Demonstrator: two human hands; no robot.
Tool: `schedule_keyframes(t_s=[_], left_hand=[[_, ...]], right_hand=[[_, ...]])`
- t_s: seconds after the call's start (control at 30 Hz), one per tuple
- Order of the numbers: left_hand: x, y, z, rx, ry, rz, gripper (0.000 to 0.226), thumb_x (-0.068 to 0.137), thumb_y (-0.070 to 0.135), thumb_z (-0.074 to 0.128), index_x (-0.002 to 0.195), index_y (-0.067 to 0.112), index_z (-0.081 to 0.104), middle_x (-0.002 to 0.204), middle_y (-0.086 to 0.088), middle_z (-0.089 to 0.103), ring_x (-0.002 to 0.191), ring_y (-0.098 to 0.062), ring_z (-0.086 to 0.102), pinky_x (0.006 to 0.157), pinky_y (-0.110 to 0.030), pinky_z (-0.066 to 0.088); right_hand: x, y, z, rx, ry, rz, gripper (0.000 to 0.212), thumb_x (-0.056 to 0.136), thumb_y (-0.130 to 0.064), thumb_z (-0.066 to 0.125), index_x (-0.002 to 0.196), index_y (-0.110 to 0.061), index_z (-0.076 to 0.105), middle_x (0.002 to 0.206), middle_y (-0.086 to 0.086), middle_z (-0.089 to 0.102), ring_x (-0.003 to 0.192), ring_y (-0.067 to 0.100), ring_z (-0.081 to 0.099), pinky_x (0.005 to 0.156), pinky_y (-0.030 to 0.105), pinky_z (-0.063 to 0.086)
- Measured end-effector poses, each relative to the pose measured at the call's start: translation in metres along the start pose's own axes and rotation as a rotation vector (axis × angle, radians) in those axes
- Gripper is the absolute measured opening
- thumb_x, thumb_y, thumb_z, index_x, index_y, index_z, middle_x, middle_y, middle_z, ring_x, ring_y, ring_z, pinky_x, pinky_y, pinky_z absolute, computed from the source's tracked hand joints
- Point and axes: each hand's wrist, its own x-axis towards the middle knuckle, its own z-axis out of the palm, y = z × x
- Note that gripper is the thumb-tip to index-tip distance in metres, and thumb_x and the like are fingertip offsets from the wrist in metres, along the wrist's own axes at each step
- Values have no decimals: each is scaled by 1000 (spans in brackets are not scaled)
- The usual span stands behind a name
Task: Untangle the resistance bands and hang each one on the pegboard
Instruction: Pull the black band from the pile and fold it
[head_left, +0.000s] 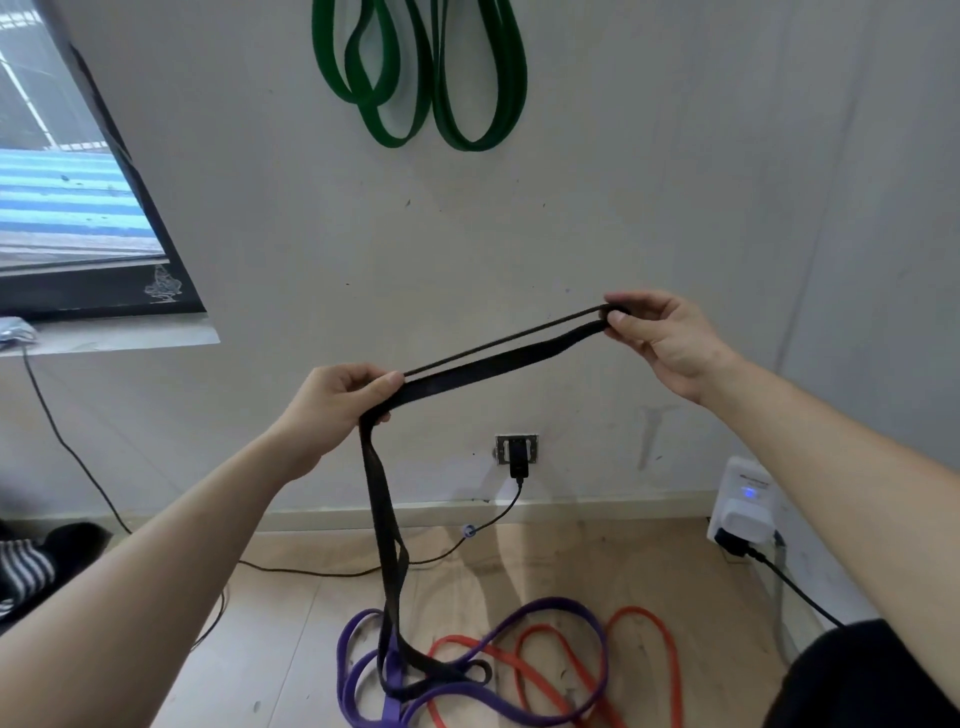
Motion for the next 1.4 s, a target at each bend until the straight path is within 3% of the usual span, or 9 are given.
schedule_keyframes(t_s=[0.27, 0.37, 0.47, 0.73, 0.9, 1.0, 1.1, 1.23, 1.4], left_hand=[[-9, 3, 10, -30, -219, -21, 36, 90, 39, 66, 90, 3, 70, 75, -3, 54, 74, -20, 54, 82, -37, 44], [-9, 7, 16, -114, -148, -21, 18, 96, 24, 65, 91, 7, 70, 74, -2, 53, 70, -17, 52, 80, -34, 45], [-8, 12, 18, -176, -146, -15, 16, 95, 23, 66, 94, 7, 71, 74, -1, 53, 70, -17, 51, 77, -32, 47], [-12, 31, 27, -277, -250, 3, 27, 90, 32, 64, 97, 6, 67, 73, 2, 50, 68, -15, 49, 75, -28, 46], [-16, 39, 37, -227, -308, 24, 30, 91, 31, 63, 104, 4, 69, 75, -1, 48, 70, -14, 47, 76, -28, 42], [-17, 41, 33, -221, -328, 29, 39, 91, 32, 62, 112, 0, 69, 75, 2, 51, 71, -13, 48, 76, -26, 43], [-18, 39, 27, -214, -324, 26, 42, 92, 30, 62, 116, -5, 67, 74, 3, 52, 70, -12, 48, 76, -25, 44], [-22, 37, 24, -197, -278, 12, 33, 92, 24, 65, 119, 6, 70, 90, -2, 63, 79, -13, 54, 78, -24, 50], [-23, 41, 18, -99, -252, 98, 40, 83, 21, 77, 121, 22, 65, 92, -14, 68, 86, -16, 63, 86, -29, 49]], right_hand=[[1, -4, -2, 57, 18, -14, 21, 92, 12, 56, 99, -5, 67, 89, 7, 73, 85, 16, 71, 84, 27, 59], [-3, 4, -3, -227, -31, 30, 31, 90, 16, 54, 99, -11, 67, 92, 11, 69, 76, 22, 65, 76, 28, 58], [-10, 12, -5, -513, -179, 162, 42, 89, 18, 55, 124, -5, 61, 98, 16, 62, 84, 23, 62, 75, 26, 59], [-25, 9, 13, -1008, -537, 311, 40, 88, -18, 73, 126, -22, 61, 131, 2, 61, 121, 20, 57, 102, 37, 48], [-55, 7, 72, -776, -737, 92, 74, 79, -25, 83, 143, -32, 47, 142, -16, 54, 133, 4, 44, 103, 22, 35], [-62, 19, 91, -637, -747, 41, 62, 82, -17, 80, 138, -24, 53, 132, -8, 64, 126, 4, 55, 107, 31, 41], [-62, 19, 93, -452, -709, 97, 40, 91, -7, 69, 130, -5, 58, 107, 9, 71, 102, 15, 67, 93, 27, 50], [-60, 15, 89, -420, -764, 208, 31, 94, -18, 65, 120, -1, 62, 80, 5, 66, 78, 21, 65, 74, 32, 50], [-57, 12, 87, -332, -707, 353, 38, 101, -32, 50, 116, -2, 66, 77, 5, 65, 69, 16, 59, 62, 24, 42]])
